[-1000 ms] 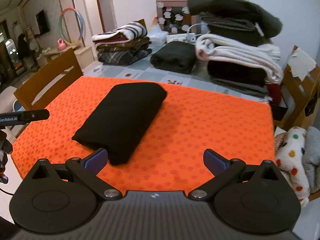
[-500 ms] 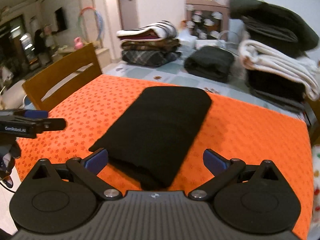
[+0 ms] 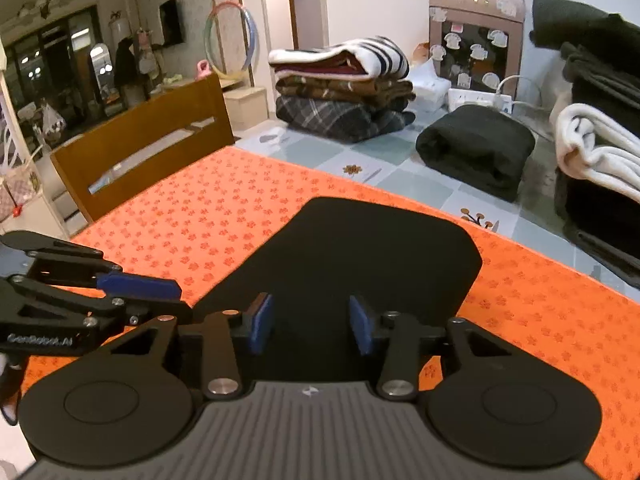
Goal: Fold clothes
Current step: 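Close both grippers on the edge of the folded black bundle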
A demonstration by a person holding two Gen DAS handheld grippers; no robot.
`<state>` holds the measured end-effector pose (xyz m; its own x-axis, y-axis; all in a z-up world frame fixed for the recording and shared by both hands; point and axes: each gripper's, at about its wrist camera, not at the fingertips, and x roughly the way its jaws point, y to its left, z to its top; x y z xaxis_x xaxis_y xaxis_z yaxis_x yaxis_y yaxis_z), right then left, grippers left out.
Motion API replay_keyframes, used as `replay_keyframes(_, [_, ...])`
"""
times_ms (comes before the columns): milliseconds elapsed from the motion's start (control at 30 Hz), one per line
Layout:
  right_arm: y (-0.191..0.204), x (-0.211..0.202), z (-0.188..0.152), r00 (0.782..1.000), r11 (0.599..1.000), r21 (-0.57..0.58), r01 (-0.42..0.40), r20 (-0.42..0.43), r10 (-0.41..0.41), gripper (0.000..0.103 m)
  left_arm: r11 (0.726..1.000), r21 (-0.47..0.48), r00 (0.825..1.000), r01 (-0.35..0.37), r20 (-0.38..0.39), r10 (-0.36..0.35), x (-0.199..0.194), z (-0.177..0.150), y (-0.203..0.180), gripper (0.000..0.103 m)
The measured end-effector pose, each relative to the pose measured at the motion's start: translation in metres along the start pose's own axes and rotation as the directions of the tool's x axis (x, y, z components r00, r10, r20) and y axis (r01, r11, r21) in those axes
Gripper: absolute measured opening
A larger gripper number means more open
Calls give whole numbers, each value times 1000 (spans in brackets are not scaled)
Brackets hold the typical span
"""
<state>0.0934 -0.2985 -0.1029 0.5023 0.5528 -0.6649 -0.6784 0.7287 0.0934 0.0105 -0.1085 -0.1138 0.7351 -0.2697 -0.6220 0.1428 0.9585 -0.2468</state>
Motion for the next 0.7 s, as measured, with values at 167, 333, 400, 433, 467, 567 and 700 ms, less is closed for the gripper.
replay_keyframes(167, [-6, 16, -17, 1000, 1000, -10, 4, -26, -4, 48, 1000, -17, 998, 1, -66, -3, 22, -11, -1, 24])
replay_keyframes(333, [-9, 14, -16, 1000, 1000, -20, 12, -5, -12, 48, 1000, -20, 999, 0, -50, -1, 23, -9, -3, 25])
replay_keyframes(400, [-11, 10, -9, 1000, 1000, -15, 16, 7, -16, 47, 1000, -18, 1000, 19, -22, -19, 17, -3, -3, 28])
replay_keyframes(433, [-12, 8, -5, 1000, 1000, -12, 18, 13, -17, 48, 1000, -5, 1000, 25, -12, -25, 17, 0, -4, 28])
replay_keyframes(467, [-13, 6, -2, 1000, 1000, -9, 19, 18, -19, 48, 999, 14, 999, 33, -4, -33, 18, 4, -4, 28])
replay_keyframes(567, [-24, 10, 8, 998, 999, -4, 55, 18, -54, 48, 998, 44, 999, 46, -7, -46, 23, 10, -5, 28])
replay_keyframes(700, [-42, 24, 19, 996, 996, 18, 89, 1, -89, 48, 996, 60, 998, 66, -17, -65, 32, 10, -13, 28])
